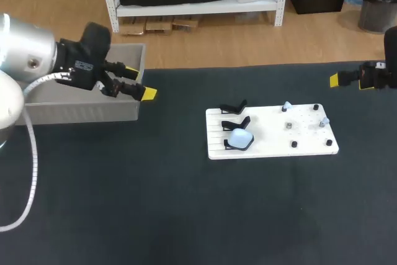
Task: Pick up each earbud case from the left stands, insert the matching earbuds, close the lid, and place the case in the box.
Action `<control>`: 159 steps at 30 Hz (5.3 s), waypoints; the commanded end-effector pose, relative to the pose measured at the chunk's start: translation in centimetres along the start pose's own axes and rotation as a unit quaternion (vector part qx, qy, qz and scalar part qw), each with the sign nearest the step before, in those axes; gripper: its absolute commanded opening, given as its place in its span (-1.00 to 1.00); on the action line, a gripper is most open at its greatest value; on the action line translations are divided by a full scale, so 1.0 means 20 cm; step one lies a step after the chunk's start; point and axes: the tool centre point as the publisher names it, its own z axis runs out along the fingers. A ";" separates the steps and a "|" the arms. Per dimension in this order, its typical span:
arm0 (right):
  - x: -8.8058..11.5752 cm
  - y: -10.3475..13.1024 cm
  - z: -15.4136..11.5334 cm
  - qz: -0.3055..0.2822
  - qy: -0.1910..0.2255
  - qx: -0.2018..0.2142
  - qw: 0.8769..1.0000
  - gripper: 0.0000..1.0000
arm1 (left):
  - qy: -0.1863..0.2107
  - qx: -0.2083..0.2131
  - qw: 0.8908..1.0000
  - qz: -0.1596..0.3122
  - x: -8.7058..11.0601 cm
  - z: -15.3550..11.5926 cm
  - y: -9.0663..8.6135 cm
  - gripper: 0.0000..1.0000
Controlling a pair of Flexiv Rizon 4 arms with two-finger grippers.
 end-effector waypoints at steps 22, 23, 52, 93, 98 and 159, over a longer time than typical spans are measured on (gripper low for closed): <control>0.00 0.00 0.00 0.000 0.000 0.000 1.000 1.00 | -0.021 0.095 0.986 0.135 0.15 0.31 -0.33 1.00; 0.00 0.00 0.00 0.000 0.000 0.000 1.000 1.00 | -0.024 0.100 0.985 0.137 0.15 0.32 -0.34 1.00; 0.00 0.00 0.00 0.000 0.000 0.000 1.000 1.00 | -0.055 0.168 0.968 0.180 0.18 0.64 -0.43 0.33; 0.00 0.00 0.00 0.000 0.000 0.000 1.000 1.00 | -0.058 0.150 0.969 0.187 0.18 1.01 -0.38 -0.03; 0.00 0.00 0.00 0.000 0.000 0.000 1.000 1.00 | -0.056 0.174 0.966 0.181 0.17 1.02 -0.37 0.03; 0.00 0.00 0.00 0.000 0.000 0.000 1.000 1.00 | -0.052 0.197 0.968 0.148 0.19 1.10 -0.44 -0.10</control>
